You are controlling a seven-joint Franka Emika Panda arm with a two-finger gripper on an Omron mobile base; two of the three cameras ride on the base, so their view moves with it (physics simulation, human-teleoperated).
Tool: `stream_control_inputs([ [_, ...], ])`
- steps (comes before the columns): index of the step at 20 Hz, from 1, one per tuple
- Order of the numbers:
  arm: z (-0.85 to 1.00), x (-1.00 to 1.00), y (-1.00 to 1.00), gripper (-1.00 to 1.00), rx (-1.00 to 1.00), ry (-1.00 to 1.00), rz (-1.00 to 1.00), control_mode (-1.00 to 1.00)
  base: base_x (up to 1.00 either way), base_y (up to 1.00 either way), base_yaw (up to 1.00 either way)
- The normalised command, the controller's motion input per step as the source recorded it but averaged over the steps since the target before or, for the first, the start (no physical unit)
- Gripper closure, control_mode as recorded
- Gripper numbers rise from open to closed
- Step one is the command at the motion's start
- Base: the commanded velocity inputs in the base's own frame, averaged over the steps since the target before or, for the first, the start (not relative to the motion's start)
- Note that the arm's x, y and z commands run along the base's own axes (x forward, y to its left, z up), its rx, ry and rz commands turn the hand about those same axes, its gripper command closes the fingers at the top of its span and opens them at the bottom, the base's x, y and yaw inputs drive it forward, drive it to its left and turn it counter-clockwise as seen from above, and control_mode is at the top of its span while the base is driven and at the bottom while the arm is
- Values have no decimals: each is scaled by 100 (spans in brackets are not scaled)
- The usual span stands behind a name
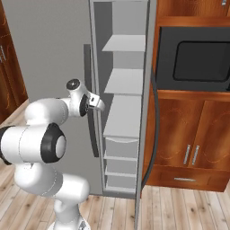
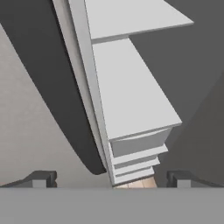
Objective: Place one of the steaks on the plate and the other in the bowl. Then place the bowl in the fridge.
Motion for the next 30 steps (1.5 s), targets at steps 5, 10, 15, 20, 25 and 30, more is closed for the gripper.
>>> stream_control_inputs([
  [5,17,19,21,-100,1,-6,2,-100,0,0,0],
  [10,8,43,32,-100,0,0,2,-100,0,0,0],
  [15,0,54,15,-100,0,-2,2,-100,0,0,0],
  [20,-3,47,0,-100,0,-7,0,-100,0,0,0],
  [25,-7,21,0,-100,0,-14,0,-100,0,0,0],
  [30,0,27,0,-100,0,-6,4,-100,0,0,0],
])
